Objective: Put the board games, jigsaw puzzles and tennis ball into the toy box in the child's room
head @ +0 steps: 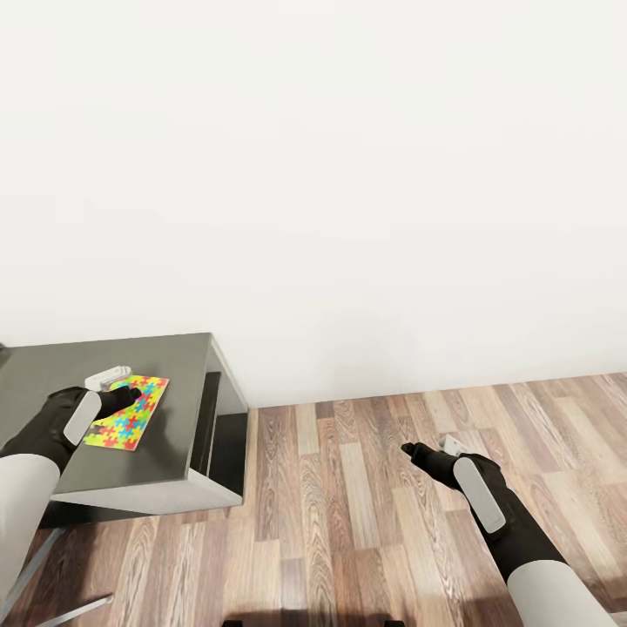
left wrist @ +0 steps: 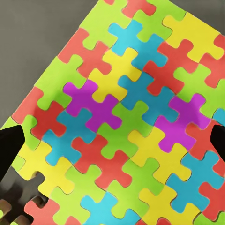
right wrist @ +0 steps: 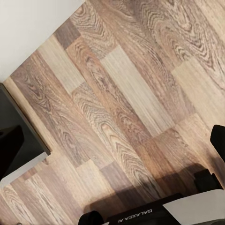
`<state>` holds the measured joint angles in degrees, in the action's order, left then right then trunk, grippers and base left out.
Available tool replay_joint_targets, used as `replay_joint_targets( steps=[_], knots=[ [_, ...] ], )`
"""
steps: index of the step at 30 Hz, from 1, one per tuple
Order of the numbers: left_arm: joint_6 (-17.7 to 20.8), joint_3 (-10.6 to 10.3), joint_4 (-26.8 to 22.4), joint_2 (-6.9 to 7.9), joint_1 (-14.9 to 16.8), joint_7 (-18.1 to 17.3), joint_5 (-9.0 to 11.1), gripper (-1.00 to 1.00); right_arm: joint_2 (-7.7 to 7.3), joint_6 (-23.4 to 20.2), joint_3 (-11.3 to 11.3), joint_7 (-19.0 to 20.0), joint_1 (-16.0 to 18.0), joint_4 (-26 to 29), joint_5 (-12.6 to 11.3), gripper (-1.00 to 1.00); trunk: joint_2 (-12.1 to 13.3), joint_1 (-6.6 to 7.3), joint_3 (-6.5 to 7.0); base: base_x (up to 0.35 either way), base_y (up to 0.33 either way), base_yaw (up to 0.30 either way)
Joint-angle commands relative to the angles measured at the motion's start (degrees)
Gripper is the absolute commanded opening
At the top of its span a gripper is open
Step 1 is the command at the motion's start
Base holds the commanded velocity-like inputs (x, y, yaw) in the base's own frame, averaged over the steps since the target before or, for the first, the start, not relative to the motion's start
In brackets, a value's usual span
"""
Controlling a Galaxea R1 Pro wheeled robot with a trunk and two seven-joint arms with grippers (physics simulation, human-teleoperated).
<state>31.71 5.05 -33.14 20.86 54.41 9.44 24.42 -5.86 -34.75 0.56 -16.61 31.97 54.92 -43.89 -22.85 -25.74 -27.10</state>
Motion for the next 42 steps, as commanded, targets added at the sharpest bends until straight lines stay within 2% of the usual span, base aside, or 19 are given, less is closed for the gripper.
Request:
replay_joint_targets(
  steps=[1, 9, 25, 33, 42],
  knots=[
    [0.2, 0.0, 2.5, -0.03, 0.0, 0.3, 1.3, 1.0, -0.03, -0.1, 0.1, -0.5, 0.0, 0.1, -0.6, 1.0, -0.1, -0.05, -0.09, 0.0, -0.009, 0.0],
    [0.2, 0.0, 2.5, -0.03, 0.0, 0.3, 1.4, 1.0, -0.03, -0.1, 0.1, -0.5, 0.0, 0.1, -0.6, 1.0, -0.1, -0.05, -0.09, 0.0, -0.123, 0.0],
    [0.2, 0.1, 2.5, -0.03, 0.0, 0.2, 1.4, 1.0, -0.03, -0.1, 0.1, -0.5, 0.0, 0.1, -0.6, 1.0, -0.1, -0.05, -0.09, 0.0, -0.002, -0.002],
    [0.3, 0.2, 2.5, -0.01, 0.0, 0.2, 1.5, 1.0, -0.03, -0.1, 0.0, -0.5, 0.0, 0.1, -0.7, 1.0, -0.1, -0.05, 0.16, 0.0, 0.0, -0.145],
    [0.3, 0.3, 2.5, 0.04, 0.0, 0.1, 1.7, 1.0, 0.0, -0.1, 0.0, -0.6, 0.0, 0.0, -0.6, 1.0, -0.1, -0.05, 0.19, 0.0, 0.0, -0.019]
  ],
)
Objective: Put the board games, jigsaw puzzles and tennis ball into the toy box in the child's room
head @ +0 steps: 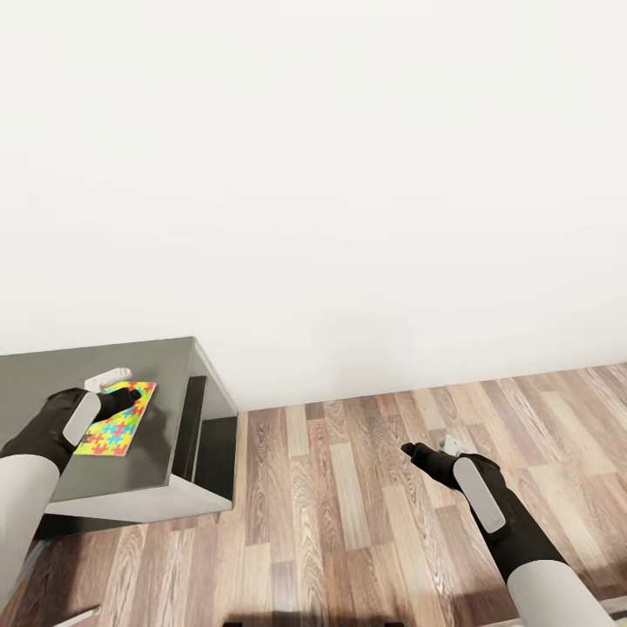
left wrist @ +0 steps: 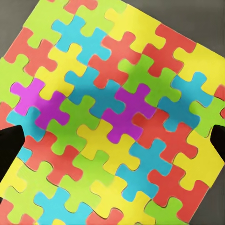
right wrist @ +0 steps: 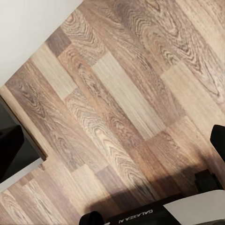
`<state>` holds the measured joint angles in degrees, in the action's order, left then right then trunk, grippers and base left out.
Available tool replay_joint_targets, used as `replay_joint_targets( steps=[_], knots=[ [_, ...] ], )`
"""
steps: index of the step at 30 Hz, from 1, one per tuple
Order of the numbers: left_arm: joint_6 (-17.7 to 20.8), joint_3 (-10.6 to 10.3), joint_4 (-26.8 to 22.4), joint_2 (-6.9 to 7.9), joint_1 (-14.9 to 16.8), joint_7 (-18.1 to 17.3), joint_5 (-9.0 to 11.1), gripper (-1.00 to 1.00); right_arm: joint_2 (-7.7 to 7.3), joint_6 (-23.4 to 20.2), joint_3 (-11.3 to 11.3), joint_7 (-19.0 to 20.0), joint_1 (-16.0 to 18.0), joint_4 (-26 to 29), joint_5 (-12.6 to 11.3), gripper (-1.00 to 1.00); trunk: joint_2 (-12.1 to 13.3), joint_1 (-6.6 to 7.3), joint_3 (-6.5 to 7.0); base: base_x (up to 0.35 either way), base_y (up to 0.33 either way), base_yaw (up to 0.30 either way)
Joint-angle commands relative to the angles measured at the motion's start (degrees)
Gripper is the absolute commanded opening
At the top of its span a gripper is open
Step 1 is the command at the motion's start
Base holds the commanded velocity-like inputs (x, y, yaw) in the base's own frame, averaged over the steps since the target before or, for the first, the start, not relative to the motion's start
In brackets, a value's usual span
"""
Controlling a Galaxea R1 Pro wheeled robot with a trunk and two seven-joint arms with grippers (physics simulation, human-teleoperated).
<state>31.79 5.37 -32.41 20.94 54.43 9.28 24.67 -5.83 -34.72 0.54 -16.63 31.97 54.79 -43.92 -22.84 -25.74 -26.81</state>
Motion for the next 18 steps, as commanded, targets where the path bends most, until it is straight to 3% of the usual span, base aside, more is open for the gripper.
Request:
replay_joint_targets(
  steps=[1, 18],
  knots=[
    [0.2, 0.0, 1.8, -0.03, 0.0, 0.3, 1.4, 1.0, -0.01, -0.1, 0.1, -0.5, 0.0, 0.1, -0.6, 1.0, -0.1, -0.05, -0.1, 0.0, 0.0, -0.002],
    [0.2, 0.1, 1.8, -0.02, 0.0, 0.2, 1.6, 1.0, -0.02, -0.1, 0.1, -0.5, 0.0, 0.1, -0.6, 1.0, -0.1, -0.05, 0.13, 0.0, 0.0, -0.045]
  ],
)
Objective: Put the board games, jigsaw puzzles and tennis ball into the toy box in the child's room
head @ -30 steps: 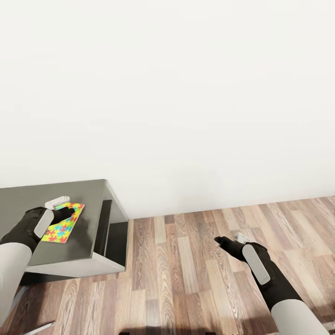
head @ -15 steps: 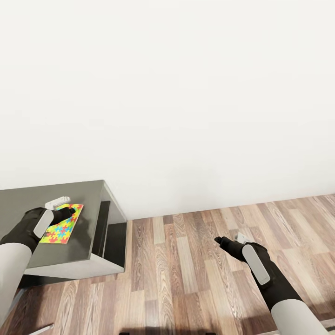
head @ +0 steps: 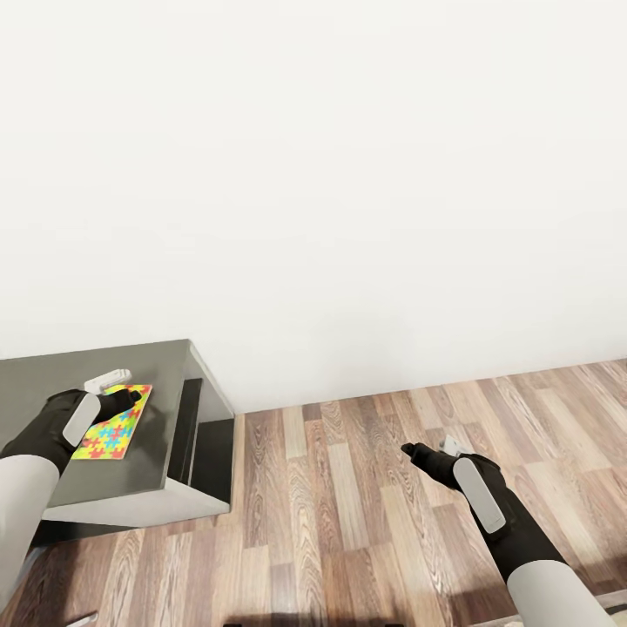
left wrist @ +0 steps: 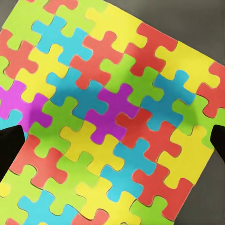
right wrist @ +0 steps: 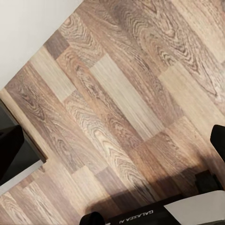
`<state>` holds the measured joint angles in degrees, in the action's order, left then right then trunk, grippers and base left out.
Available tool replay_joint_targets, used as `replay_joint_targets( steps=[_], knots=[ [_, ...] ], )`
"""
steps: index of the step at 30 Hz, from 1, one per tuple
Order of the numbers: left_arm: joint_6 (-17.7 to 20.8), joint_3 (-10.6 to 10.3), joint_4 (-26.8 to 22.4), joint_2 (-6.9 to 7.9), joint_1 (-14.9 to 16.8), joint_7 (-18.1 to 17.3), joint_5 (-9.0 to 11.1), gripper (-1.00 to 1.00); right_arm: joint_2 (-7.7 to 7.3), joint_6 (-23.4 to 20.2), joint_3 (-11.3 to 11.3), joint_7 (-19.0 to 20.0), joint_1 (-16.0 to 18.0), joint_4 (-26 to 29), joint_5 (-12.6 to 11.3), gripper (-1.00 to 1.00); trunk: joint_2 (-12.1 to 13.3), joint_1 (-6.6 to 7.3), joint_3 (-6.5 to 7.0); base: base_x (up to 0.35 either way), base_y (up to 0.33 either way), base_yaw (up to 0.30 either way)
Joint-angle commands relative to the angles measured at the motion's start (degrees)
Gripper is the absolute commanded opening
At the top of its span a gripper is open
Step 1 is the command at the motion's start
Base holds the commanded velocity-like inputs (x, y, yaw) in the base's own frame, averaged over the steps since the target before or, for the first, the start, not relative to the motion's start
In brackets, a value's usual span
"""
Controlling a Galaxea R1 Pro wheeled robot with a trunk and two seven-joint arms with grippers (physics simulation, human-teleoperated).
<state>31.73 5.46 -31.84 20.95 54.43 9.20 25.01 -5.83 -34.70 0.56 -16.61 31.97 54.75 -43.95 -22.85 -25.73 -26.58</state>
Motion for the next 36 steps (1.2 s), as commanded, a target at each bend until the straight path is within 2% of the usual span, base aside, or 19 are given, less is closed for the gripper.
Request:
replay_joint_targets(
  steps=[1, 27, 30, 31, 33, 36],
  knots=[
    [0.2, 0.0, 1.3, -0.03, 0.0, 0.3, 1.3, 1.0, -0.04, -0.1, 0.1, -0.5, 0.0, 0.1, -0.6, 1.0, -0.1, -0.05, -0.1, 0.0, 0.0, -0.002],
    [0.2, 0.1, 0.6, 0.28, 0.0, 0.1, 1.4, 1.0, -0.05, -0.2, 0.1, -0.5, 0.0, 0.1, -0.6, 1.0, -0.1, -0.05, 0.28, 0.0, 0.0, -0.038],
    [0.2, 0.1, -1.1, 0.83, 0.0, -3.5, 1.4, 1.0, -0.03, -0.2, 0.1, -0.5, 0.0, 0.1, -0.6, 1.0, -0.1, -0.05, 0.28, 0.0, 0.0, 0.0],
    [0.3, 0.1, -1.9, 1.4, 0.0, -6.1, 1.4, 1.0, -0.03, -0.2, 0.1, -0.5, 0.0, 0.1, -0.6, 1.0, -0.1, -0.05, 0.28, 0.0, 0.0, 0.0],
    [0.4, 0.0, -2.4, 2.07, 0.0, -8.6, 1.3, 1.0, -0.05, -0.2, 0.1, -0.5, 0.0, 0.1, -0.6, 1.0, -0.1, -0.05, 0.28, 0.0, 0.0, 0.0],
    [0.5, 0.0, -2.7, 2.43, 0.0, -9.9, 1.3, 1.0, -0.04, -0.2, 0.1, -0.5, 0.0, 0.1, -0.6, 1.0, -0.1, -0.05, 0.28, 0.0, 0.0, 0.0]
  ],
)
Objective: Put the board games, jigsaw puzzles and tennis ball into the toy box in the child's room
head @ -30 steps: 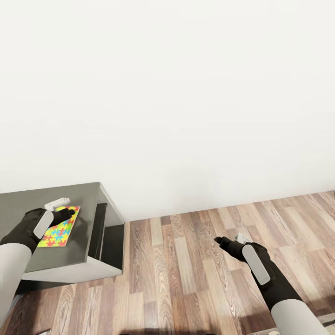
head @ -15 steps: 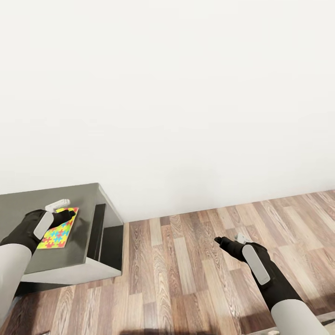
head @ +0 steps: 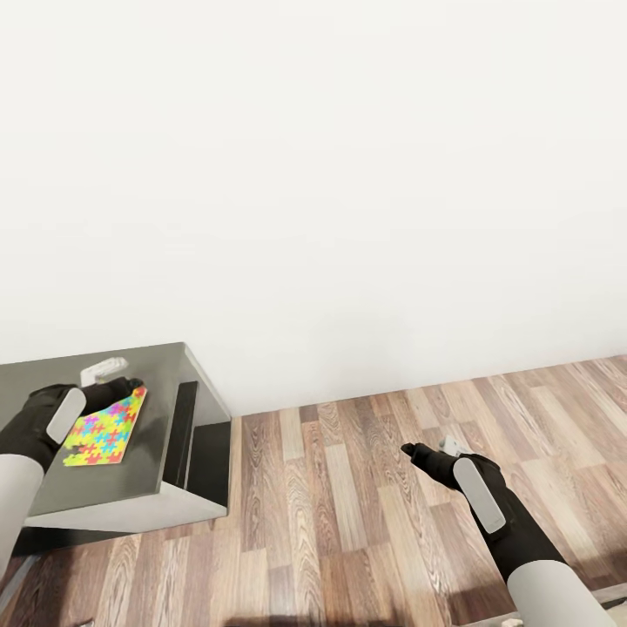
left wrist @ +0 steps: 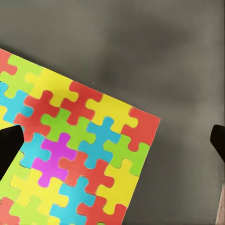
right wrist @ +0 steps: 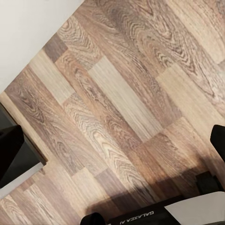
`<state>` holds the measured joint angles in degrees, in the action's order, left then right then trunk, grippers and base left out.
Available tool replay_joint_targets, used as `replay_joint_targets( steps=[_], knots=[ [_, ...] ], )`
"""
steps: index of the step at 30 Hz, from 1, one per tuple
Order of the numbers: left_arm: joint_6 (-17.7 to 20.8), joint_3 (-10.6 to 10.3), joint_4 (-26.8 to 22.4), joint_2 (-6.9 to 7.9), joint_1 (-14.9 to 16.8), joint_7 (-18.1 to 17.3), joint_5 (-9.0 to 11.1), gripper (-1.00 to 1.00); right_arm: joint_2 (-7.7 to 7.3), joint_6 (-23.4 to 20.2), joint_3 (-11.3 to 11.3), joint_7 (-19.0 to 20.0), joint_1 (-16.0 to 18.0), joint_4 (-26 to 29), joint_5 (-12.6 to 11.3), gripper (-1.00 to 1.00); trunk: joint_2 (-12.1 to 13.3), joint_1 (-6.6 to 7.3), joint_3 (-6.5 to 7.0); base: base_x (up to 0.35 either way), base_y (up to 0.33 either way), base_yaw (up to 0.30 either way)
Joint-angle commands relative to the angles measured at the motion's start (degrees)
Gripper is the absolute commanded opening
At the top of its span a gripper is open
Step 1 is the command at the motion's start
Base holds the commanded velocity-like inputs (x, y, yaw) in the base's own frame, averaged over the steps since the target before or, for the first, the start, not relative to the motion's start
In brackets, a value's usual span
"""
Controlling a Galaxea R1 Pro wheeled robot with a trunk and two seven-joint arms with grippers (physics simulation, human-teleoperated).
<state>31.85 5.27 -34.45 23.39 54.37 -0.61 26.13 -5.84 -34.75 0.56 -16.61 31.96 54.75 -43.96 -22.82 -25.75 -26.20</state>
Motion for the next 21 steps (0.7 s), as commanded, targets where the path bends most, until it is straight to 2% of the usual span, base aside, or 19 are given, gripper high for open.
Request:
replay_joint_targets(
  steps=[1, 16, 21],
  knots=[
    [0.4, 0.2, -0.1, 0.05, 0.0, -0.3, 0.2, 1.0, -0.03, -0.1, 0.1, -0.5, 0.0, 0.1, -0.6, 1.0, -0.1, -0.03, -0.09, 0.0, 0.0, 0.0],
    [0.6, 0.4, -0.1, 0.4, 0.0, -0.7, 0.2, 1.0, -0.02, -0.1, 0.1, -0.5, 0.0, 0.0, -0.6, 1.0, -0.1, -0.03, -0.09, 0.0, 0.1, 0.0],
    [0.7, 1.6, 0.0, 0.42, 0.0, -0.6, 0.1, 1.0, -0.03, -0.1, 0.1, -0.5, 0.0, 0.0, -0.6, 1.0, -0.1, -0.03, -0.09, 0.0, 0.104, 0.0]
  ],
)
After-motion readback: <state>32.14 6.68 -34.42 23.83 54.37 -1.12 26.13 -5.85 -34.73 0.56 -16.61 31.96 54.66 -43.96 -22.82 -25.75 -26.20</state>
